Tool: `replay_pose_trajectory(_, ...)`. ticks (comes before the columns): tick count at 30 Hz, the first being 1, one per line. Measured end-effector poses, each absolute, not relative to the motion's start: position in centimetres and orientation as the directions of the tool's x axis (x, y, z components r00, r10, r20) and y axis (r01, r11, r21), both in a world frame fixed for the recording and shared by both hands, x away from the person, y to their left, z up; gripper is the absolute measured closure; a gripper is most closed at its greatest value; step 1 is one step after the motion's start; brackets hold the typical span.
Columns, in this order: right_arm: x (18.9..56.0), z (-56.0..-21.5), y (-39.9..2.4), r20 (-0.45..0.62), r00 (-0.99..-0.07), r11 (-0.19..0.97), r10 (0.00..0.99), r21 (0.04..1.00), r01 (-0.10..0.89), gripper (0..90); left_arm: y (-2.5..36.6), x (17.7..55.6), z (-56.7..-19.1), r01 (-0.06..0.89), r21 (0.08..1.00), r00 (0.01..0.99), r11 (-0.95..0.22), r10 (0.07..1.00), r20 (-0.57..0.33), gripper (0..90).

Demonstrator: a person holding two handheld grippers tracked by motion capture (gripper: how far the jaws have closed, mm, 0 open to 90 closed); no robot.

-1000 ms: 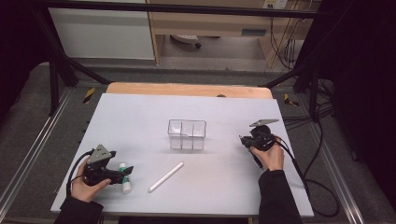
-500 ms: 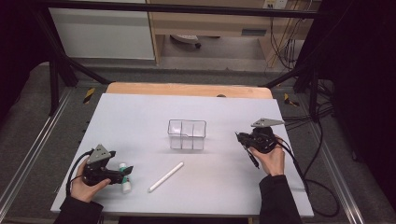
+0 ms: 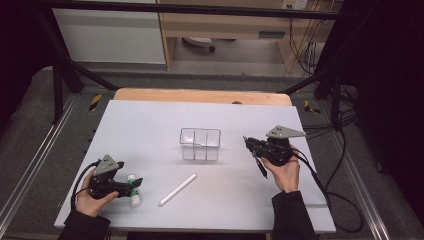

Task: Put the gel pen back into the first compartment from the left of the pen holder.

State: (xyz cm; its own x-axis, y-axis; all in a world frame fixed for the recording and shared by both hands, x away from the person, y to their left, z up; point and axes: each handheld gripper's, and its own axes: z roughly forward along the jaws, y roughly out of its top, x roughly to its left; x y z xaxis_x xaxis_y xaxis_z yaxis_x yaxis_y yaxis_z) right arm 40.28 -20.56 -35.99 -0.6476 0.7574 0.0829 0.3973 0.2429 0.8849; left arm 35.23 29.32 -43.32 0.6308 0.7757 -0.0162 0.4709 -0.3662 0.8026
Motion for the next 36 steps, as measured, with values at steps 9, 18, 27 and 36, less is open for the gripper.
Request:
replay_pose_trajectory(9,39.7,-34.7,-19.2,0.081,-0.664,0.195,0.743,0.924,0.33,80.4,29.4,35.2,-43.3,0.471,0.803,0.631,-0.365,0.775,-0.017,5.7)
replay_pose_trajectory(18,39.6,-33.4,-17.5,0.096,-0.671,0.117,0.735,0.957,0.266,80.4,29.4,35.2,-43.3,0.469,0.804,0.631,-0.366,0.775,-0.015,5.7)
replay_pose_trajectory(27,40.0,-32.3,-15.1,0.1,-0.695,0.076,0.712,0.973,0.218,80.4,29.4,35.2,-43.2,0.469,0.805,0.63,-0.364,0.777,-0.016,5.7)
replay_pose_trajectory(36,40.7,-31.0,-12.7,0.105,-0.693,0.029,0.713,0.983,0.179,80.4,29.5,35.2,-43.2,0.466,0.807,0.629,-0.362,0.777,-0.014,5.7)
